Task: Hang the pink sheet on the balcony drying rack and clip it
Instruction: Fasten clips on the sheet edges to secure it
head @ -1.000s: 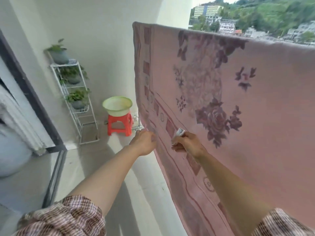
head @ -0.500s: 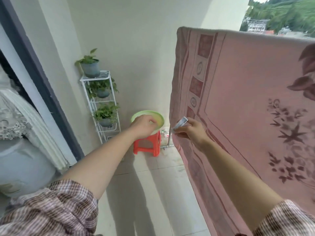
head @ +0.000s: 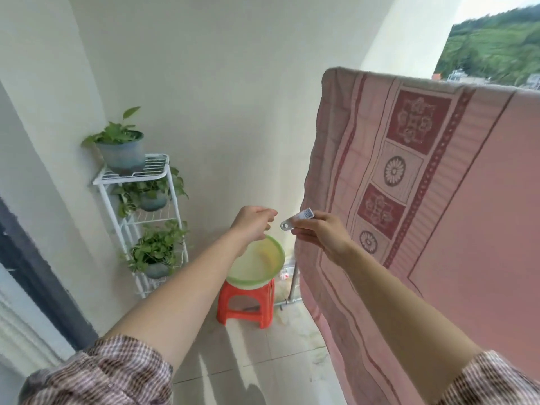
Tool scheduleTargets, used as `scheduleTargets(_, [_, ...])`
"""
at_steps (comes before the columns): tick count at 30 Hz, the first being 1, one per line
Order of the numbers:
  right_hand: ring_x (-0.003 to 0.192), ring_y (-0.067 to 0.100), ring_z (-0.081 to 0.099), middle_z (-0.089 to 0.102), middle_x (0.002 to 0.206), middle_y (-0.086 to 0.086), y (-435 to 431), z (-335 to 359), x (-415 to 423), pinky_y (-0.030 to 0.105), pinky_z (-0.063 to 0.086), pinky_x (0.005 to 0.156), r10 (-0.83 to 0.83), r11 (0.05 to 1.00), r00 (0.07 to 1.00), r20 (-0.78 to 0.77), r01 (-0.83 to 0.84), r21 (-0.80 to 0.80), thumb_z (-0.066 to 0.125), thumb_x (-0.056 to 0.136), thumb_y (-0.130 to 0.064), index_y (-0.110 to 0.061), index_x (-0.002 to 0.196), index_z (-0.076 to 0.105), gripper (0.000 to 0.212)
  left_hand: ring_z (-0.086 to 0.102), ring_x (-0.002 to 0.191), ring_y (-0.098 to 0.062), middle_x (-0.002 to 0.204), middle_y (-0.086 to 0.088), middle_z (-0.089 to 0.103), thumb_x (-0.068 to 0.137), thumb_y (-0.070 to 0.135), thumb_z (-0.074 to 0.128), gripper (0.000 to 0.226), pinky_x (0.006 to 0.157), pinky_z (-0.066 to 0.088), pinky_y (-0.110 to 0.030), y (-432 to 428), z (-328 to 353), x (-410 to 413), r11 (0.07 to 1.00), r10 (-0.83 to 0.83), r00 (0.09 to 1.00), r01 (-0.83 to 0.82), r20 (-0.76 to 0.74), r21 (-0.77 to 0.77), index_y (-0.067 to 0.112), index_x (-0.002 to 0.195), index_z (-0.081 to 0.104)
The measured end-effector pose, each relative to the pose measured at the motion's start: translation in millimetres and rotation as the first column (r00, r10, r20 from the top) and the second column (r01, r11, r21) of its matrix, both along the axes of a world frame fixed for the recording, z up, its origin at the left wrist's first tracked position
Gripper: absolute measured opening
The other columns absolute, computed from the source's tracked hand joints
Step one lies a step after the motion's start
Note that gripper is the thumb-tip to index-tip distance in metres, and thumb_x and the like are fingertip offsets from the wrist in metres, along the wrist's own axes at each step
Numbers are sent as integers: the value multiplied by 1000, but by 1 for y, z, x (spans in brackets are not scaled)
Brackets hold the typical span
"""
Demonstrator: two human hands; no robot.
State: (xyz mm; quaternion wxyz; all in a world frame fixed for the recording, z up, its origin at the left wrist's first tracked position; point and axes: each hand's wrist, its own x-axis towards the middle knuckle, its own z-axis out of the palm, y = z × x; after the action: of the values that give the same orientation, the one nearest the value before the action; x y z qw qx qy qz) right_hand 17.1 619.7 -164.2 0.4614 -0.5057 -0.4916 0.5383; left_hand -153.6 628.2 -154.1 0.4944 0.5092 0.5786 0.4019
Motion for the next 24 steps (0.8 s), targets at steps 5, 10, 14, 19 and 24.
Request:
scheduleTargets(5, [76, 9, 58, 67, 92, 0, 126, -1, 7, 22, 44, 68, -24, 1000, 996, 90, 25, -14, 70, 83, -31, -8, 104, 72, 32, 60, 96, -19, 111, -4, 64, 93, 34, 52, 29, 82, 50, -31, 118, -8, 15, 997, -49, 994, 54, 93, -59, 12, 108, 64])
scheduleTargets(10, [75, 12, 53, 58, 88, -2, 218, -1, 2, 23, 42, 65, -50, 995, 990, 130, 61, -83, 56, 93, -35, -13, 95, 68, 26, 63, 91, -18, 100, -2, 63, 89, 40, 59, 34, 84, 51, -34, 213, -17, 20, 994, -88, 986, 97, 139, -59, 11, 105, 66])
scheduleTargets(14, [70, 12, 54, 60, 81, -3, 279, -4, 7, 23, 41, 62, -41, 992, 984, 175, 62, -114, 55, 94, -35, -12, 90, 69, 27, 62, 85, -14, 98, 0, 65, 87, 36, 63, 33, 80, 50, -30, 279, -26, 14, 958, -274, 960, 278, 60, -75, 9, 105, 68])
scheduleTargets(19, [75, 12, 59, 66, 85, -1, 346, -13, 14, 25, 46, 67, -54, 982, 964, 260, 98, -159, 58, 91, -35, -9, 101, 72, 32, 66, 87, -12, 104, 1, 68, 87, 43, 61, 37, 77, 51, -26, 360, -43, 19, 858, -499, 866, 491, -19, -149, 12, 106, 66])
scheduleTargets(24, [89, 10, 59, 67, 107, 3, 407, 0, 21, 7, 44, 66, -250, 964, 775, 581, 257, 73, 60, 91, -17, -8, 115, 66, 26, 66, 78, -9, 107, 0, 66, 90, 42, 58, 27, 66, 48, -21, 450, -61, 28, 877, -456, 889, 456, 37, -153, 18, 101, 61])
